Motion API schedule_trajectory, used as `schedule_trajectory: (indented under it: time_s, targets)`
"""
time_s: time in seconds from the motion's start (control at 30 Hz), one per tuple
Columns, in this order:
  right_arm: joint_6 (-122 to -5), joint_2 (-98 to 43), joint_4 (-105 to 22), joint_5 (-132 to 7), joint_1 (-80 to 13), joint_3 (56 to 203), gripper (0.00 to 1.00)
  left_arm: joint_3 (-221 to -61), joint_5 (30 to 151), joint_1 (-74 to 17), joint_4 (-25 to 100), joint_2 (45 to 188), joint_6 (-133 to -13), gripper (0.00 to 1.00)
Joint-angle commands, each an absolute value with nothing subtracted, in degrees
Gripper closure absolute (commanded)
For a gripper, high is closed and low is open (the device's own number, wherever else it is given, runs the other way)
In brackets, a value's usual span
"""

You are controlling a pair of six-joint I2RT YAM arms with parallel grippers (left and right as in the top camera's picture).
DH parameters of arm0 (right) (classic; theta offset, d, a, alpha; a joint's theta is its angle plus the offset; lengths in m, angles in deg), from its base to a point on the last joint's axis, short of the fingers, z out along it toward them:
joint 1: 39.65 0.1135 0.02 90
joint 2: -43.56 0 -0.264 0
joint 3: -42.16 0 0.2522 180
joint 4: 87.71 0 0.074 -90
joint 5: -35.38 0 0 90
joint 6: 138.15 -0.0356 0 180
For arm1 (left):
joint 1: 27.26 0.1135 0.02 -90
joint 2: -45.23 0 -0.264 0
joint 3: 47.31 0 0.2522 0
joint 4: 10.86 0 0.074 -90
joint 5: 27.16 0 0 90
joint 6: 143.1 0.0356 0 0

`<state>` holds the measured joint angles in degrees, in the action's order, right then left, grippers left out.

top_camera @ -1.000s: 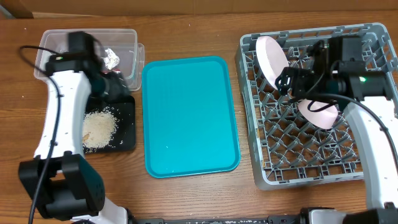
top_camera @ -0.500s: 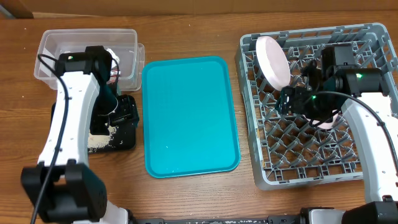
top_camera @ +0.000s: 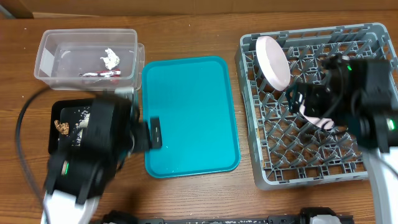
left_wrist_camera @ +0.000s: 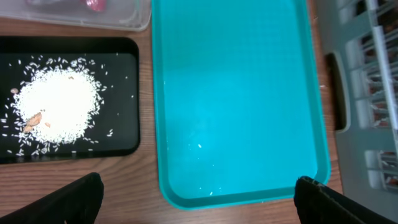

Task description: Sort waste into correct bins and load items into the dishwasher

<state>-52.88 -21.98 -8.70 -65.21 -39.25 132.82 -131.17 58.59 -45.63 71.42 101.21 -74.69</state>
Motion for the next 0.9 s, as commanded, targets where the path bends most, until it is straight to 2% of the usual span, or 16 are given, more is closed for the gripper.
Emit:
schedule_trajectory:
  time_s: [0.0, 0.1, 0.23, 0.87]
  targets:
    - [-53.08, -13.37, -11.3, -62.98, -39.4, 127.36, 0.0, -125.75, 53.28, -47.54, 70.98, 92.93, -80.85, 0.0]
    - [-53.06, -3.77, -14.34, -61.54, -39.4, 120.52, 0.0, -122.08, 52.67, -47.51, 71.22, 86.13, -83.17, 0.0]
    - [-53.06, 1.06, -13.86, -60.27, -39.4, 116.49, 0.0, -121.42, 48.69, -47.51, 70.56, 84.75, -83.17, 0.0]
    - [-53.04, -0.01, -13.79, -62.56, -39.4, 115.9, 0.0, -121.42, 48.91, -47.51, 69.12, 87.0, -83.14, 0.0]
